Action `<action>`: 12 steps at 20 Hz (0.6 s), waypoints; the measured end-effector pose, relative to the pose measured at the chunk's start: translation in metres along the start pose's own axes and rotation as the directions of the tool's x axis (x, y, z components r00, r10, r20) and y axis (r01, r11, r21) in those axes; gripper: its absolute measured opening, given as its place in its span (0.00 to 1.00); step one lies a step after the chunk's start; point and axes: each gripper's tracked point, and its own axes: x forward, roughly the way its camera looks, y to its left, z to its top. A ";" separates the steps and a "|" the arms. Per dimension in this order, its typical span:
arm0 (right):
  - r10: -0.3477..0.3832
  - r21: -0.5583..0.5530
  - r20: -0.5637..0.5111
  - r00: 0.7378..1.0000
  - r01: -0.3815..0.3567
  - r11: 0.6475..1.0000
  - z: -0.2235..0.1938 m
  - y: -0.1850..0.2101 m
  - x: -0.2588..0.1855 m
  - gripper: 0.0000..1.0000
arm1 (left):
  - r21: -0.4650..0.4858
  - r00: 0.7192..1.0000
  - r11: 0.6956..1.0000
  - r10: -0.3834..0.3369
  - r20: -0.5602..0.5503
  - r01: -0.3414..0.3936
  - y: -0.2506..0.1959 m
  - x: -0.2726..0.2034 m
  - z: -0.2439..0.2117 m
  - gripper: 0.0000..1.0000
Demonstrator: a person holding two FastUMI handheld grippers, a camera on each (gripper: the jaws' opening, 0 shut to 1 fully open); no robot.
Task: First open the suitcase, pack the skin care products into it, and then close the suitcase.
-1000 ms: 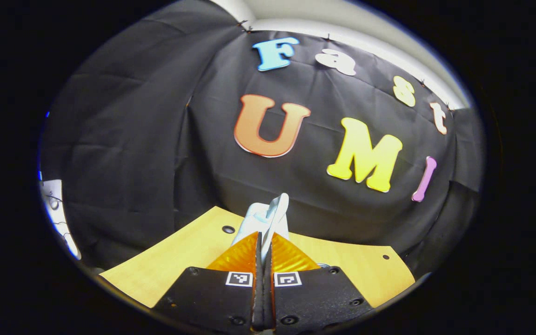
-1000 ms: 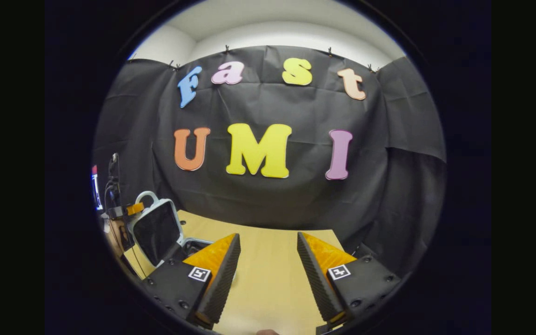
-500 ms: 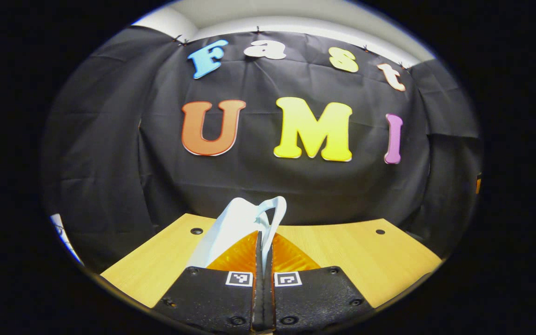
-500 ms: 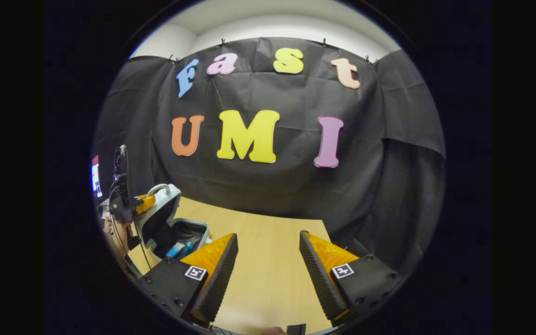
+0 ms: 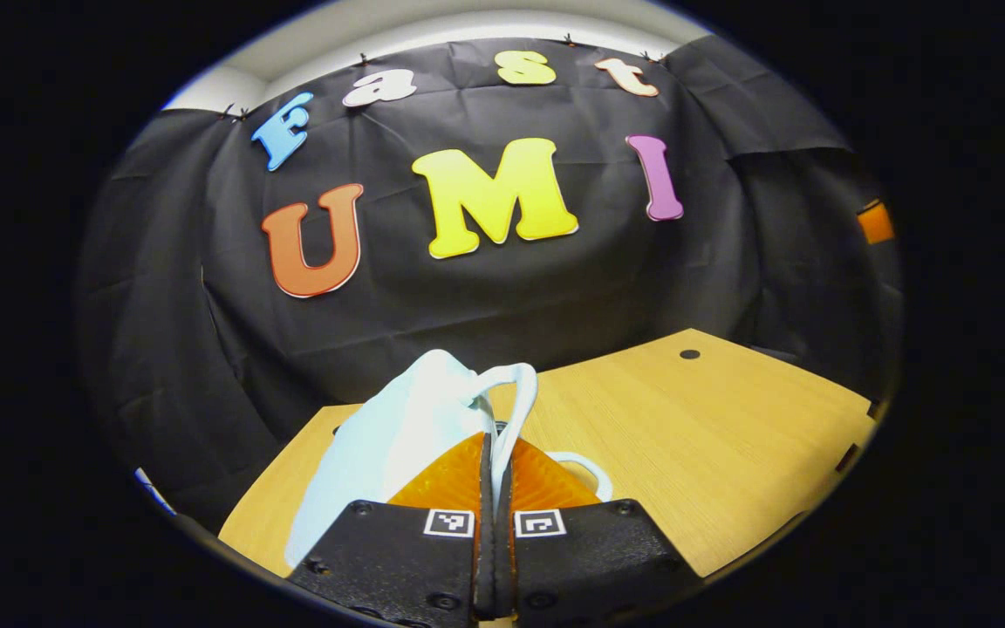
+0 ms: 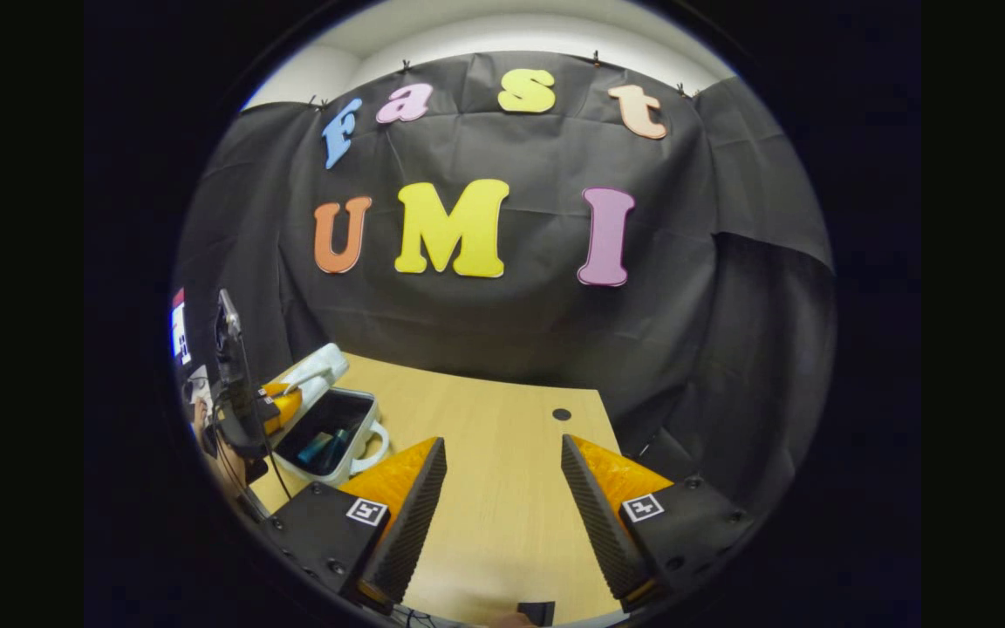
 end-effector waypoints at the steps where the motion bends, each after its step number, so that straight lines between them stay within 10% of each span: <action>1: 0.000 -0.006 -0.012 1.000 0.000 1.000 -0.004 -0.001 0.002 0.79 | 0.026 1.000 1.000 -0.003 -0.009 0.003 -0.007 0.000 -0.008 0.03; 12: 0.038 -0.031 -0.083 0.996 -0.040 0.999 -0.028 0.010 0.015 0.79 | 0.178 0.991 0.984 0.004 -0.133 0.020 -0.055 0.017 -0.079 0.04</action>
